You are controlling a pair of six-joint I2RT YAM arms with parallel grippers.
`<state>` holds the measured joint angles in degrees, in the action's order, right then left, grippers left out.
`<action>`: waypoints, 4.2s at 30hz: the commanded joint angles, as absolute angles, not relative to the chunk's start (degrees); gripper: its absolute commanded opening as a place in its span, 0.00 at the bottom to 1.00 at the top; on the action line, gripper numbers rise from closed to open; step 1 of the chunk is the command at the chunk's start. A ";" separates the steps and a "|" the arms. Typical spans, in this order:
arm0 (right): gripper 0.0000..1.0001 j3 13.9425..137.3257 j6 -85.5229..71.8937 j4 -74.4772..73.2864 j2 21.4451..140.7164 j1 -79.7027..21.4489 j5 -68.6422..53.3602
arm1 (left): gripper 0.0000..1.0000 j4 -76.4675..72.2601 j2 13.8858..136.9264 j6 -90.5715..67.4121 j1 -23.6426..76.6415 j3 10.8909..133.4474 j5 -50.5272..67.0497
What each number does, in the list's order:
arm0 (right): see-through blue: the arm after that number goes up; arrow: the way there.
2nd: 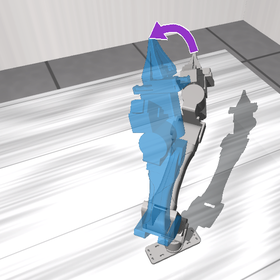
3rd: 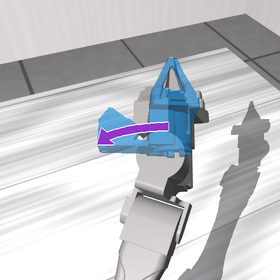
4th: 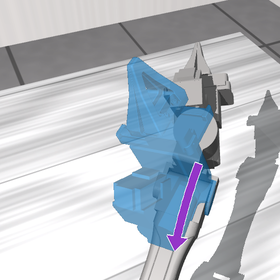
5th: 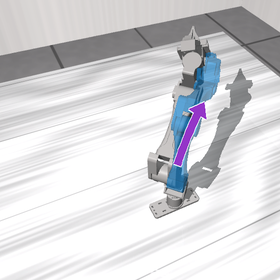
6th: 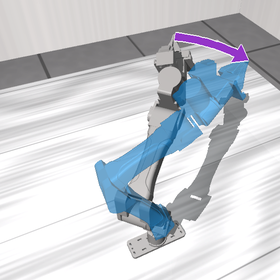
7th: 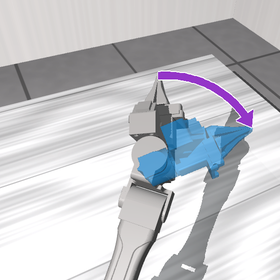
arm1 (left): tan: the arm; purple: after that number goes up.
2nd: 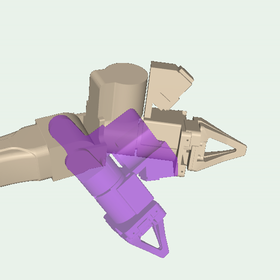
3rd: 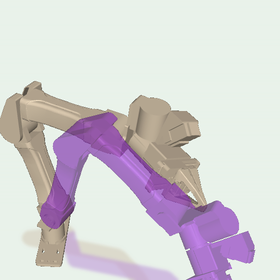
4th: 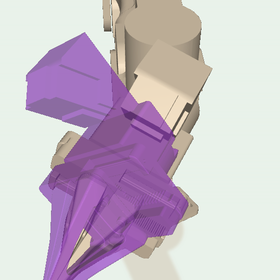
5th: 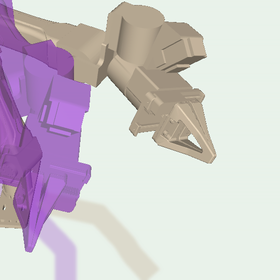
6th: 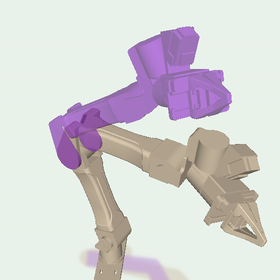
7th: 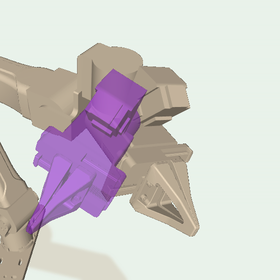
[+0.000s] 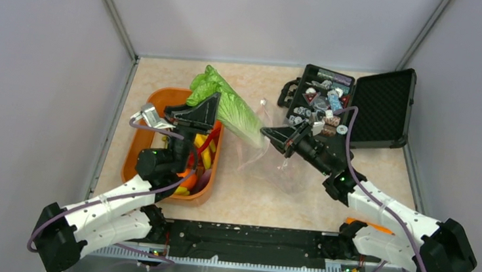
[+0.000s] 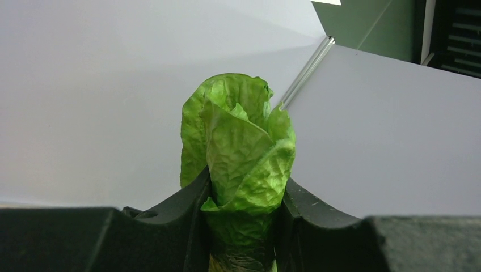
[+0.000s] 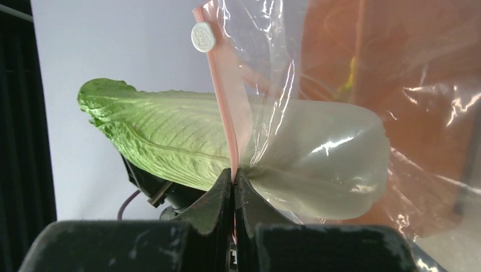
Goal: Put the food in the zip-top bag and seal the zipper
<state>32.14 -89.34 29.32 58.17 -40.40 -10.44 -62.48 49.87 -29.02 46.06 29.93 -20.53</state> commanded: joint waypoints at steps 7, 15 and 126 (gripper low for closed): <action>0.00 32.98 -93.52 41.39 59.49 -39.78 -11.40 | 0.00 -59.76 47.22 -34.16 46.41 26.53 -17.18; 0.00 33.27 -91.15 40.25 58.91 -39.73 -10.72 | 0.06 -52.04 46.15 -31.32 46.44 26.71 -14.34; 0.00 34.88 -74.31 35.29 58.55 -38.94 -16.42 | 0.00 28.74 60.70 1.55 26.50 61.70 42.54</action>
